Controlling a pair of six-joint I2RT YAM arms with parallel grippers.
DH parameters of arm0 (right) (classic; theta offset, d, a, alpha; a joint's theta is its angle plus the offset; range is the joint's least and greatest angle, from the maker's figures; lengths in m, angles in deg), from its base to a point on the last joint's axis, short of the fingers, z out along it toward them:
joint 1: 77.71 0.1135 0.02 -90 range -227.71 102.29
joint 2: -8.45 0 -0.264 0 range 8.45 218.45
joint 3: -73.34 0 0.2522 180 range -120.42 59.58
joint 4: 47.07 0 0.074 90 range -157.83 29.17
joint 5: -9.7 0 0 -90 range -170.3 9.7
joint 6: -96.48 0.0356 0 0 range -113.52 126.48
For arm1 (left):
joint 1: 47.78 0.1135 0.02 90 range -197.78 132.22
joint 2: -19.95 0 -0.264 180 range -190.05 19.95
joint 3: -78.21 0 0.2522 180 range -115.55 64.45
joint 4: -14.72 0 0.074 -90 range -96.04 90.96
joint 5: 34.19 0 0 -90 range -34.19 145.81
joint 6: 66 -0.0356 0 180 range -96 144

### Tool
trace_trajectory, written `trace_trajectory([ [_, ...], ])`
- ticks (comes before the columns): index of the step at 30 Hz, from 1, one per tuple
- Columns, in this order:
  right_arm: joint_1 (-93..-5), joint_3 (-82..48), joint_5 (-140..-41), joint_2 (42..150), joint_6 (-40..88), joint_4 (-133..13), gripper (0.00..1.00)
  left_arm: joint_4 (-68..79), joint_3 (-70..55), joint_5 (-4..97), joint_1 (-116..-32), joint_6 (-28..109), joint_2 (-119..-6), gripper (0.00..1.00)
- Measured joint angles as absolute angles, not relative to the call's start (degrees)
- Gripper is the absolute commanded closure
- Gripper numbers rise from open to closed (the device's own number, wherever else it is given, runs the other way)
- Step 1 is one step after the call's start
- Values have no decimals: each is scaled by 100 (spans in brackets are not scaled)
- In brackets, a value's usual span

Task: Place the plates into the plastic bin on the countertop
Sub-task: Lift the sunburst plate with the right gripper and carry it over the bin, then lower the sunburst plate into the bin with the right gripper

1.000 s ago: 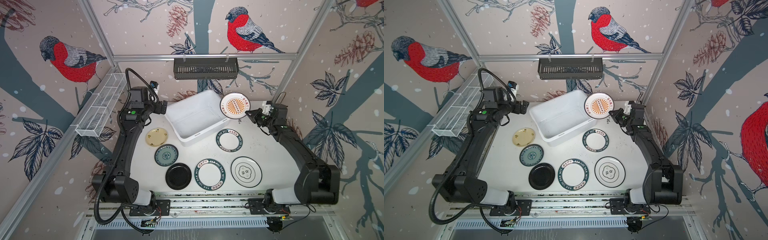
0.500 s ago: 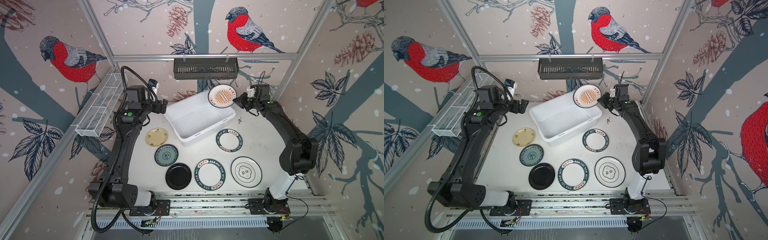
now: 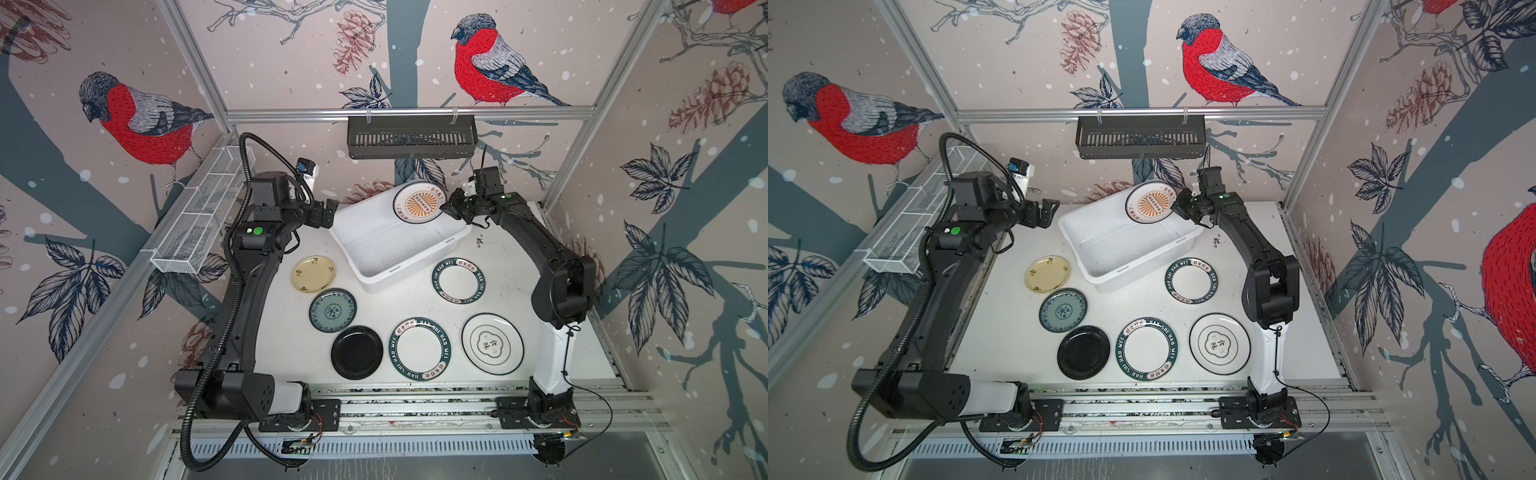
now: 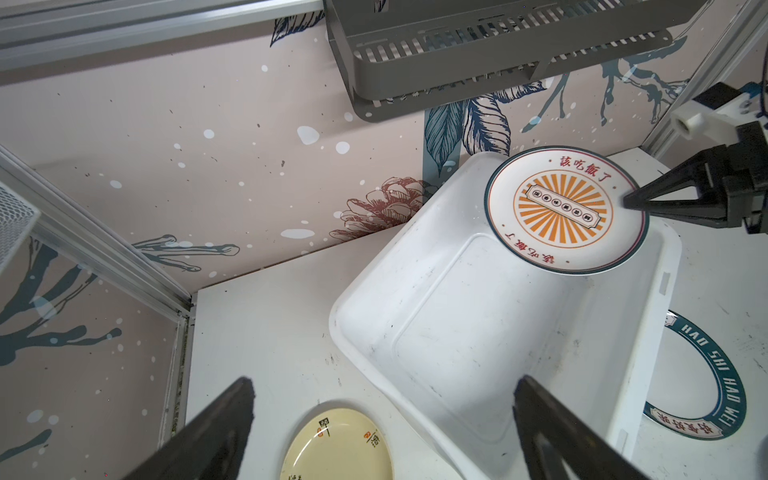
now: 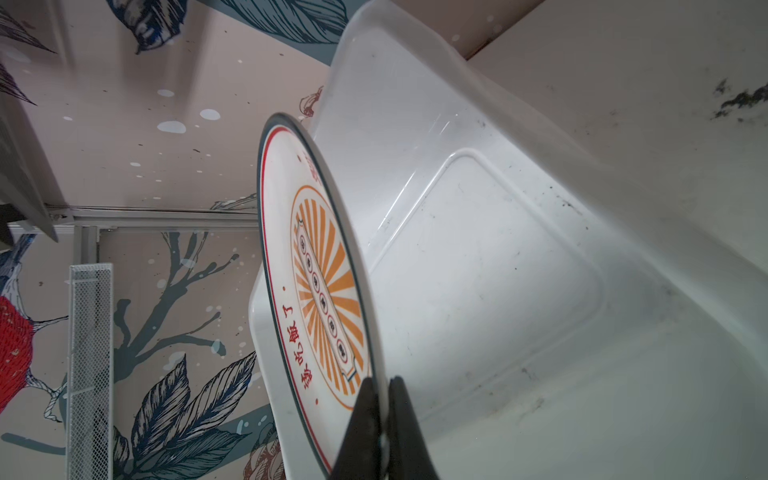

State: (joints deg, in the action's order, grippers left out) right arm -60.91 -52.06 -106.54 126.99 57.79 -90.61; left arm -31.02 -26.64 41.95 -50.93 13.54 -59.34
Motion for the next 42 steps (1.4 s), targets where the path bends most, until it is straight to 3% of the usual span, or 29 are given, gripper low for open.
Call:
trace_trajectory([
  [25,-5704,-6646,-10164,14111,5727,-9784,99,-2744,-2257,3882,-4825,1802,-5853,4],
  [42,-5433,-6875,-9963,14386,5539,-9856,99,-2661,-2139,3705,-4693,1805,-5820,4],
])
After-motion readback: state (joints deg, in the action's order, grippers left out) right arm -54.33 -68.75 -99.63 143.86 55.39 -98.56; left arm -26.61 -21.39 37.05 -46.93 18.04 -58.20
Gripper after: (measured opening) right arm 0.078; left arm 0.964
